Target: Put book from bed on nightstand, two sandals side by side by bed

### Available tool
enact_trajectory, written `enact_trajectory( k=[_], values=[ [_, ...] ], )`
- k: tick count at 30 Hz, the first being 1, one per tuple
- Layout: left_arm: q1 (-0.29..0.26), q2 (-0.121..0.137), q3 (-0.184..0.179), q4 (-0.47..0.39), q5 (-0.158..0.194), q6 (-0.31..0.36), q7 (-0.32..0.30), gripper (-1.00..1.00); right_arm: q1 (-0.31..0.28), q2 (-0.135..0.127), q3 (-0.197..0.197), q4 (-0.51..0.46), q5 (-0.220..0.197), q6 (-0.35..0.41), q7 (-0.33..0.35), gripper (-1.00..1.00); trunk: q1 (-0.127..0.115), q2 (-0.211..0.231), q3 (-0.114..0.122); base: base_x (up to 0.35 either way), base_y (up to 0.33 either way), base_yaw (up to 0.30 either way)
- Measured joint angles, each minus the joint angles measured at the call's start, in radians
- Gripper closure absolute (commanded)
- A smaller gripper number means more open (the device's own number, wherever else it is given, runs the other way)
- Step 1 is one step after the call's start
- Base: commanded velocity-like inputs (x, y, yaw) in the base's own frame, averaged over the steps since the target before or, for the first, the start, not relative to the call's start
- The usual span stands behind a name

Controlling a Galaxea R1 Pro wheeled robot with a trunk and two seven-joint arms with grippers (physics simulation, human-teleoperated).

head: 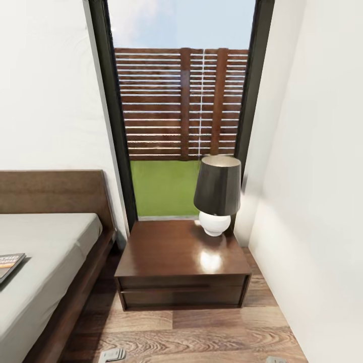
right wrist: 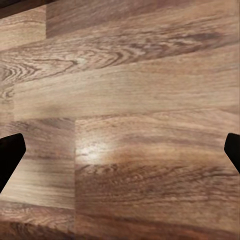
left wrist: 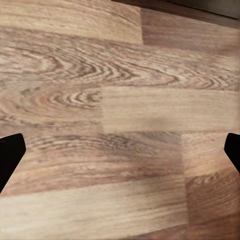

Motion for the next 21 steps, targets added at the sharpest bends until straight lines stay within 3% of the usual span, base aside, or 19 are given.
enact_trajectory(
  k=[21],
  values=[
    [0.0, 0.0, 0.001, 0.0, 0.0, 0.001, 0.0, -1.0, 0.0, 0.0, 0.0, 0.0, 0.0, 0.0, -0.001, -1.0, -0.081, 0.147, 0.066, 0.0, 0.0, 0.0]
  ],
)
